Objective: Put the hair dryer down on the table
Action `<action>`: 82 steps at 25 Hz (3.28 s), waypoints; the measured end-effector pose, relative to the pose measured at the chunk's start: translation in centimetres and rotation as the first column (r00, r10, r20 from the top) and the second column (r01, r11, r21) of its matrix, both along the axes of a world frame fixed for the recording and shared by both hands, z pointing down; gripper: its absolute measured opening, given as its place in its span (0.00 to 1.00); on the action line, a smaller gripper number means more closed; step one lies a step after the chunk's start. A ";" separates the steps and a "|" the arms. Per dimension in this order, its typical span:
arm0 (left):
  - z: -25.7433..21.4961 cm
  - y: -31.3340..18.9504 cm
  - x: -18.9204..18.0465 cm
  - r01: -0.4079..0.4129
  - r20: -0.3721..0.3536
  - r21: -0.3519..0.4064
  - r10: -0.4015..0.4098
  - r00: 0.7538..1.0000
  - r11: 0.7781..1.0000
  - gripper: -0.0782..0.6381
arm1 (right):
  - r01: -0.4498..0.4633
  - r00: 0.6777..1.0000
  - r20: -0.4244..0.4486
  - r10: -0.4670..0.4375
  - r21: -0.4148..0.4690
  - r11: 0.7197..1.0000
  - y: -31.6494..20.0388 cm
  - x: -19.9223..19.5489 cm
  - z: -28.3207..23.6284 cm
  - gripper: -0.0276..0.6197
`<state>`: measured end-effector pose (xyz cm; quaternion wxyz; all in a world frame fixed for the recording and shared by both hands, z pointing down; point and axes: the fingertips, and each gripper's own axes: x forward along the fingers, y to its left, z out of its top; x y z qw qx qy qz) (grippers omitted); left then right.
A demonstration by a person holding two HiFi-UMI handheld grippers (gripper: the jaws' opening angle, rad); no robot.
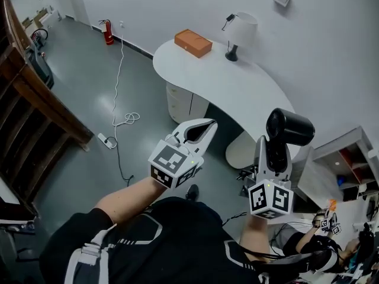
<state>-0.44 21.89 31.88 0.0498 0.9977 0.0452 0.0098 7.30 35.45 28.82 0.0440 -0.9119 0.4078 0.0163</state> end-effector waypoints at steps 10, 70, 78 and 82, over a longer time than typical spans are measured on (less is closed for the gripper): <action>-0.3 -2.0 8.1 0.068 0.017 0.003 -0.068 0.998 0.998 0.11 | 0.068 0.998 0.005 -0.068 0.003 0.998 -2.6 8.6 0.2 0.44; 6.1 -44.7 11.5 0.455 0.129 -0.036 -0.448 0.885 0.890 0.11 | 0.469 0.881 0.140 -0.453 -0.117 0.876 -49.8 17.7 7.2 0.44; 7.2 -48.6 13.3 0.469 0.122 -0.079 -0.458 0.881 0.880 0.11 | 0.496 0.868 0.151 -0.473 -0.219 0.840 -55.8 19.0 9.4 0.44; 8.4 -51.0 14.2 0.510 0.159 -0.074 -0.495 0.854 0.857 0.11 | 0.532 0.846 0.194 -0.496 -0.261 0.806 -58.8 20.6 11.4 0.44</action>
